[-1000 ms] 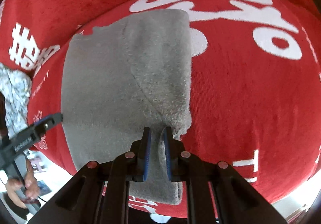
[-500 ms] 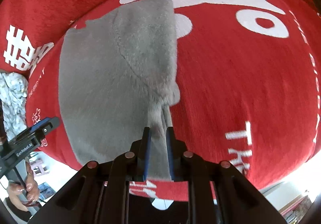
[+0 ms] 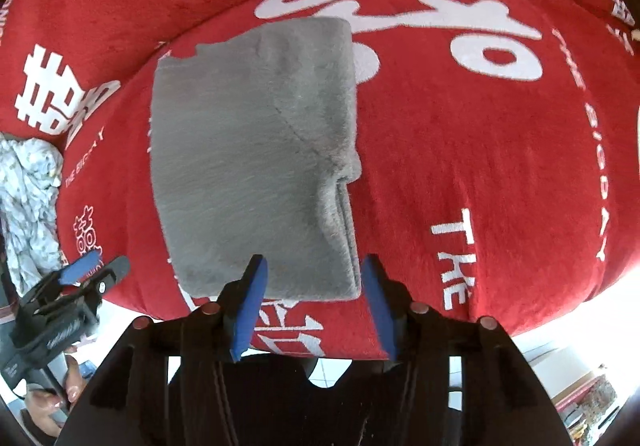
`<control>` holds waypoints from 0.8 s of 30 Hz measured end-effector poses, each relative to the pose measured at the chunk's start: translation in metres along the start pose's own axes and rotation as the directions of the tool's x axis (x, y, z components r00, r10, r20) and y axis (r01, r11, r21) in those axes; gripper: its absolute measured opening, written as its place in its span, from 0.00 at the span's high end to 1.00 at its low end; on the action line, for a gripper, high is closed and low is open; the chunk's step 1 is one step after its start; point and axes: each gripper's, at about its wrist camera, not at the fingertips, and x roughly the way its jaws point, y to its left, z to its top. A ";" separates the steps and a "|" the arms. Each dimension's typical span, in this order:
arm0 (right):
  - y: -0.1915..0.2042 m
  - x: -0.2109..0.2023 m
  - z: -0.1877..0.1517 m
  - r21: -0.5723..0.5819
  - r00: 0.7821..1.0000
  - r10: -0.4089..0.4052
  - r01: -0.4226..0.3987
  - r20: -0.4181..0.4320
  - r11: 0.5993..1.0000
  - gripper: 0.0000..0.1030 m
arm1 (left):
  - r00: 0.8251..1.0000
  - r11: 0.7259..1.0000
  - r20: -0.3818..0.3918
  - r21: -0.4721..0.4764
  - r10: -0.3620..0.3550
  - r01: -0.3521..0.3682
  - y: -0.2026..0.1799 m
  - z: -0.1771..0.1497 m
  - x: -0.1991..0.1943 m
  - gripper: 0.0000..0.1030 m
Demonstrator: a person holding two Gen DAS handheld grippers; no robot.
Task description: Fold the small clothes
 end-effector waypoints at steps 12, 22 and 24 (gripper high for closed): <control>0.040 -0.045 -0.006 -0.082 0.991 -0.095 0.103 0.090 0.991 0.15 | 0.997 0.996 -0.001 -0.047 0.075 -0.075 0.006 0.004 -0.040 0.09; 0.046 -0.062 -0.005 -0.058 0.981 -0.125 0.135 0.147 0.989 0.00 | 0.995 0.995 -0.031 -0.034 0.090 -0.091 -0.001 0.006 -0.046 0.09; 0.046 -0.063 -0.004 -0.056 0.982 -0.128 0.137 0.141 0.989 0.00 | 0.994 0.994 -0.036 -0.023 0.106 -0.107 -0.003 0.005 -0.046 0.09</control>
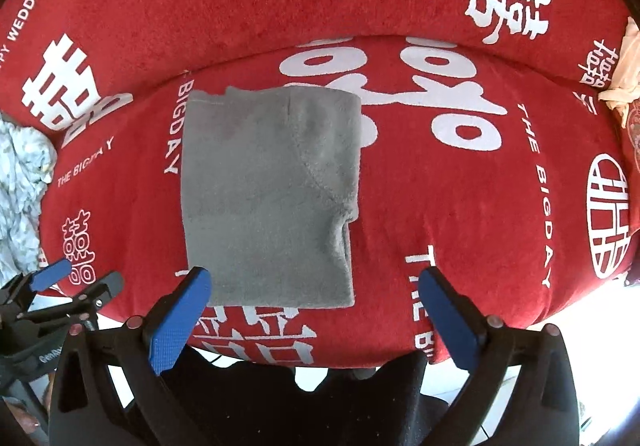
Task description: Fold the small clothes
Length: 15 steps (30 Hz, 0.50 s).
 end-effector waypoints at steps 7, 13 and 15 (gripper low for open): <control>0.002 -0.007 0.002 0.005 1.000 -0.009 0.009 -0.005 1.000 0.00 | 1.000 1.000 0.013 0.005 0.018 -0.018 -0.002 -0.005 -0.007 0.09; 0.006 -0.010 0.003 -0.010 1.000 -0.016 0.016 -0.015 1.000 0.00 | 1.000 1.000 0.018 -0.001 0.021 -0.021 0.000 -0.004 -0.011 0.09; 0.007 -0.012 0.004 -0.015 1.000 -0.022 0.021 -0.015 1.000 0.00 | 1.000 1.000 0.016 0.005 0.027 -0.027 0.000 -0.005 -0.011 0.09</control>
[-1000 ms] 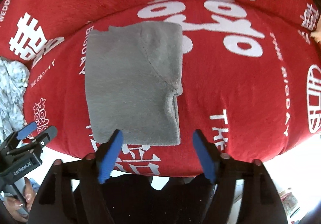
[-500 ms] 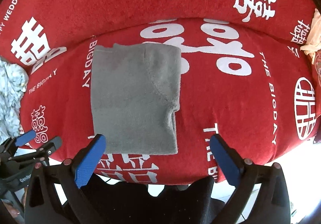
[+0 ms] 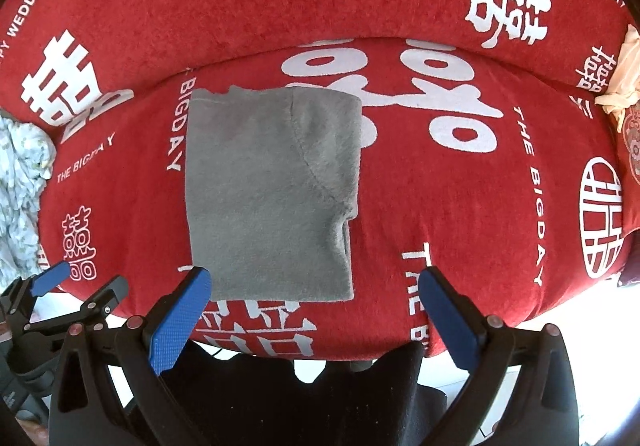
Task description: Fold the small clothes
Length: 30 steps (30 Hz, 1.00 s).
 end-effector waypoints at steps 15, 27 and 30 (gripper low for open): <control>0.002 -0.003 -0.003 -0.005 1.000 0.007 -0.007 -0.003 1.000 0.00 | 1.000 1.000 0.006 0.016 0.001 -0.002 -0.007 -0.004 -0.009 0.09; 0.004 -0.003 -0.002 -0.007 1.000 0.007 -0.007 -0.005 1.000 0.00 | 1.000 1.000 0.008 -0.003 -0.002 0.002 -0.002 -0.005 -0.010 0.09; 0.004 -0.003 -0.001 -0.010 1.000 0.006 -0.006 -0.006 1.000 0.00 | 1.000 1.000 0.007 -0.003 -0.005 0.005 -0.001 -0.005 -0.010 0.09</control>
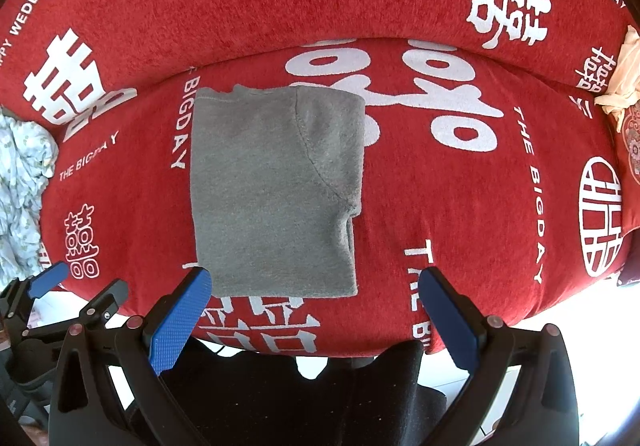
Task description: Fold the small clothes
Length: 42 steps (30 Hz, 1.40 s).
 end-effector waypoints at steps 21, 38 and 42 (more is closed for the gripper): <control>0.003 0.000 0.001 -0.014 1.000 -0.002 0.002 0.001 1.000 0.00 | 1.000 1.000 -0.007 -0.017 0.002 -0.002 0.000 -0.004 0.002 0.09; 0.003 -0.002 -0.003 -0.012 1.000 -0.021 0.022 0.021 1.000 0.00 | 1.000 0.998 -0.010 -0.062 0.001 -0.002 0.001 -0.013 0.002 0.09; 0.003 -0.003 -0.002 -0.016 1.000 -0.021 0.022 0.021 1.000 0.00 | 1.000 0.998 -0.004 -0.064 0.006 -0.006 0.002 -0.012 0.002 0.09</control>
